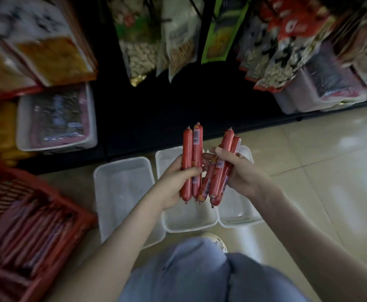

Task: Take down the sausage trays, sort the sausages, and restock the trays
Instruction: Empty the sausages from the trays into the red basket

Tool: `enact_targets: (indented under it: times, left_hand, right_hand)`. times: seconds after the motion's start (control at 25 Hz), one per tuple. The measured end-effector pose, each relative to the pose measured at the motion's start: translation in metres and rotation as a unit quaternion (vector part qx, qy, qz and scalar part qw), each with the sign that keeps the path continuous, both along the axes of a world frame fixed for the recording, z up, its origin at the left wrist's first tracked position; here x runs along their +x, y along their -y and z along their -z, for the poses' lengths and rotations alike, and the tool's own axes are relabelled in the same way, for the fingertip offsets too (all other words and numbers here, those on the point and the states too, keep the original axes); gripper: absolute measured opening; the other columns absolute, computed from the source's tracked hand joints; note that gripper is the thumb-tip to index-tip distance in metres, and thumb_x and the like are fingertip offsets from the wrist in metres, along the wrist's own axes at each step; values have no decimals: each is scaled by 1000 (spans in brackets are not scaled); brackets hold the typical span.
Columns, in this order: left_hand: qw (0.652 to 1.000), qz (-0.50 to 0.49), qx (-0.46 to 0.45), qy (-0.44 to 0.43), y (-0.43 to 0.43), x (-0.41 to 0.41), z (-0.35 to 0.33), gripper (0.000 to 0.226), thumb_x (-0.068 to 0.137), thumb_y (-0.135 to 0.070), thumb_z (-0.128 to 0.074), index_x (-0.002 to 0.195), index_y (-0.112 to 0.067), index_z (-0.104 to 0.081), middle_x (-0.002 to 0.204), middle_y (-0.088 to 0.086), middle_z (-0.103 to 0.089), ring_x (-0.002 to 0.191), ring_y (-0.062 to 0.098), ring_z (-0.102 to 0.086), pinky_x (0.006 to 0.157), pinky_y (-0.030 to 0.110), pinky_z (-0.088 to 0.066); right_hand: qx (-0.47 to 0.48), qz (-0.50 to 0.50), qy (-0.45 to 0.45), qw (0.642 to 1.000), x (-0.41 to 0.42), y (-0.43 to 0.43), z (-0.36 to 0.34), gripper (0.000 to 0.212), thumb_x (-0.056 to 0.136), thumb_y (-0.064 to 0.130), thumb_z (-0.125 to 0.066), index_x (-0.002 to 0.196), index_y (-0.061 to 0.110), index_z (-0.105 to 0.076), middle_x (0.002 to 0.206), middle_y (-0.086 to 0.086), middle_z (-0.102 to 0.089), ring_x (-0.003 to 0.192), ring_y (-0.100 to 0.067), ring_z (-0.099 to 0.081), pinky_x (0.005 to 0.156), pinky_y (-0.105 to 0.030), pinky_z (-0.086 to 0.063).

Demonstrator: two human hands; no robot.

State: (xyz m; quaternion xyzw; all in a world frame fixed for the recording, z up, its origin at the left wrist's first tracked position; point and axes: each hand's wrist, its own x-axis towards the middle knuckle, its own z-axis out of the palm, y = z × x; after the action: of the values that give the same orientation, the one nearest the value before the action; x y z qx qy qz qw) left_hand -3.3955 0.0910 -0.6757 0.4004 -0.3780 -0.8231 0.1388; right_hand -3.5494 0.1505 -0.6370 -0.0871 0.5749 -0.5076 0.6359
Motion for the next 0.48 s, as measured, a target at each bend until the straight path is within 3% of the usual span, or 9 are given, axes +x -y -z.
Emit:
enact_targets:
  times: [0.12,0.28,0.48]
  left_hand:
    - [999,-24,-19,-40,-9,51,-48,39,90,-2,-57,118,-29,-52,106,4,-67,94,19,-67,79,36,-54]
    - [995,-48,-76,-40,-32,119,-99,41,86,2,-60,118,-24,-51,100,5,-67,79,18,-68,68,39,-56]
    - [985,-108,-134,-5,-64,195,-136,49,83,7,-63,125,-13,-50,116,19,-64,93,27,-66,74,38,-57]
  right_hand:
    - [-17,-20,-12,1000,43,0,-49,17,84,14,-63,100,8,-68,95,-9,-73,84,-22,-71,78,-41,-57]
    - [-45,-92,-68,992,105,-4,-93,22,86,10,-63,107,2,-66,99,-14,-71,84,-25,-71,66,-36,-58]
    - [-78,-132,-94,984,184,-17,-125,16,87,5,-62,102,1,-65,89,-13,-72,76,-24,-71,62,-34,-57]
